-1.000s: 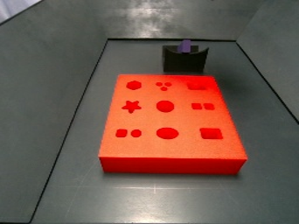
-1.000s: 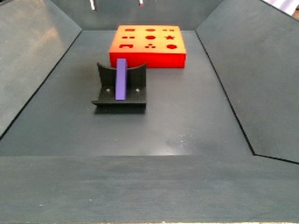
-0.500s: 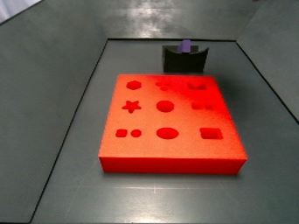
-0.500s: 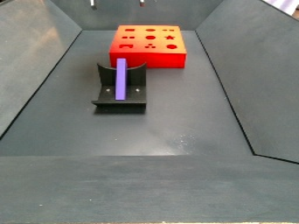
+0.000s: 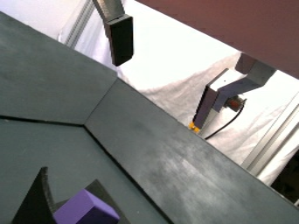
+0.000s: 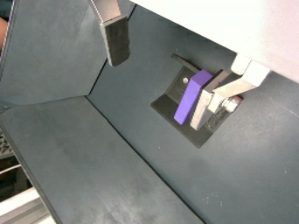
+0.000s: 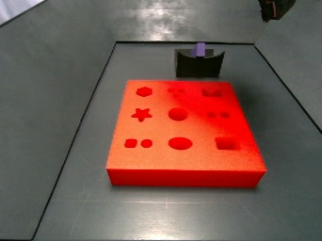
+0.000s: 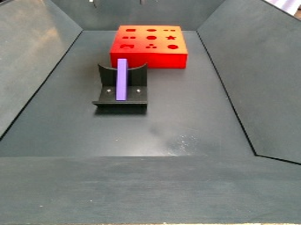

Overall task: Pick up the rectangle object. Move up. Place the rectangle object on the fixture. Regrasp the rectangle object. Move to above the board. Insert the rectangle object.
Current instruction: Regrasp the rectangle object.

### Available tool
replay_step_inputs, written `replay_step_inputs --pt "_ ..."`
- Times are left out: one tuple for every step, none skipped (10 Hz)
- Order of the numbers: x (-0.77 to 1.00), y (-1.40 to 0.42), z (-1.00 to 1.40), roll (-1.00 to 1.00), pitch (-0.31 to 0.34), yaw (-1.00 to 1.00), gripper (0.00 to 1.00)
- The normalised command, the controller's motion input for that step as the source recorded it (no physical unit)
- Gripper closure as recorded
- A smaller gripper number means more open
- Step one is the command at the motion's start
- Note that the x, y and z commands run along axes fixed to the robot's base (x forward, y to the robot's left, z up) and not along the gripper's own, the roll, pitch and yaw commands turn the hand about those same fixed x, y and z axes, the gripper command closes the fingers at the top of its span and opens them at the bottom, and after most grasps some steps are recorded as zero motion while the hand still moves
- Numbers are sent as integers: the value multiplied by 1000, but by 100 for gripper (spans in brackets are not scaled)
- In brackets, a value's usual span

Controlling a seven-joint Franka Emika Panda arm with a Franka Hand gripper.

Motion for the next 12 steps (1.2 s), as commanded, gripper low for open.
replay_step_inputs --pt "34 78 -1000 232 96 153 0" --pt "32 76 -1000 194 60 163 0" --pt "47 65 -1000 165 17 169 0" --pt "58 60 -1000 131 -9 157 0" --pt "65 58 -1000 113 -27 148 0" --pt "79 52 -1000 87 -71 113 0" --pt "83 50 -1000 80 -89 101 0" --pt "89 46 -1000 68 -108 67 0" --pt "103 39 -1000 69 -109 33 0" --pt "112 33 -1000 66 -100 8 0" --pt "101 25 -872 68 -86 -10 0" --pt "88 15 -716 68 -73 -24 0"
